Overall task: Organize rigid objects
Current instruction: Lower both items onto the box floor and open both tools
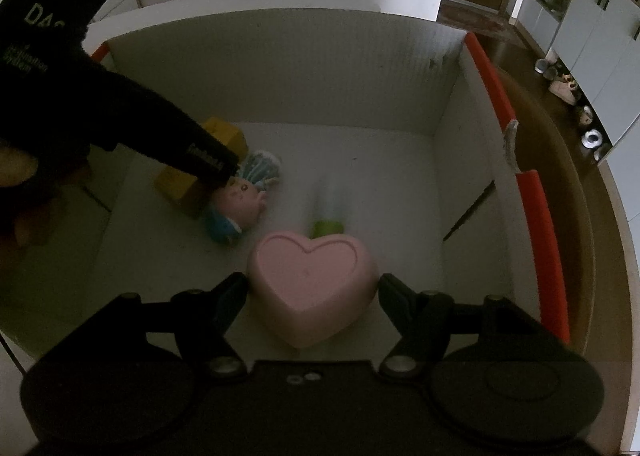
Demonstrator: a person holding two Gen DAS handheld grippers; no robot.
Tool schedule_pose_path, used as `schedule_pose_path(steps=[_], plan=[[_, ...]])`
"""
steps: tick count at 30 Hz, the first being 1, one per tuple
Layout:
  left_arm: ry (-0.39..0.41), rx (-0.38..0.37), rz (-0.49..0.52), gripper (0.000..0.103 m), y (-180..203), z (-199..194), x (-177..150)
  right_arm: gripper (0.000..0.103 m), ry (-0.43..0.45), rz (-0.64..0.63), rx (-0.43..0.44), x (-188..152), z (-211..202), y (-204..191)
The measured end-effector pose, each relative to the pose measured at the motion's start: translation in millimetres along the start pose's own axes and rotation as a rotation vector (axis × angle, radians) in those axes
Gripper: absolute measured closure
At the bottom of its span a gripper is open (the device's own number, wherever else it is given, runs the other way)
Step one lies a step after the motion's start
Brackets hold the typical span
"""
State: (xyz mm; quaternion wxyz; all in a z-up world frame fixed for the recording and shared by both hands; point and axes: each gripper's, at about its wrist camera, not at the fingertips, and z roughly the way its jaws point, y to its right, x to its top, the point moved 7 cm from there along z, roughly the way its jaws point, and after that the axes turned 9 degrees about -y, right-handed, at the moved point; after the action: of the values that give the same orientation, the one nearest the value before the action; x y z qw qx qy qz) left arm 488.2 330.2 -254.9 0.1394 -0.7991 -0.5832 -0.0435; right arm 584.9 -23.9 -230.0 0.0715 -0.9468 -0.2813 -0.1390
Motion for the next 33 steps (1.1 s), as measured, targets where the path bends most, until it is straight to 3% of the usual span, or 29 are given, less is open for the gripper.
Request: schedule_pose_path(steps=[15, 33], plan=[[0.018, 0.006, -0.017, 0.073, 3, -16, -4, 0.025, 0.051, 0.035, 0.020, -11, -21, 2], [0.214, -0.105, 0.005, 0.073, -6, -103, -40, 0.021, 0.207, 0.098, 0.068, -20, -91, -19]])
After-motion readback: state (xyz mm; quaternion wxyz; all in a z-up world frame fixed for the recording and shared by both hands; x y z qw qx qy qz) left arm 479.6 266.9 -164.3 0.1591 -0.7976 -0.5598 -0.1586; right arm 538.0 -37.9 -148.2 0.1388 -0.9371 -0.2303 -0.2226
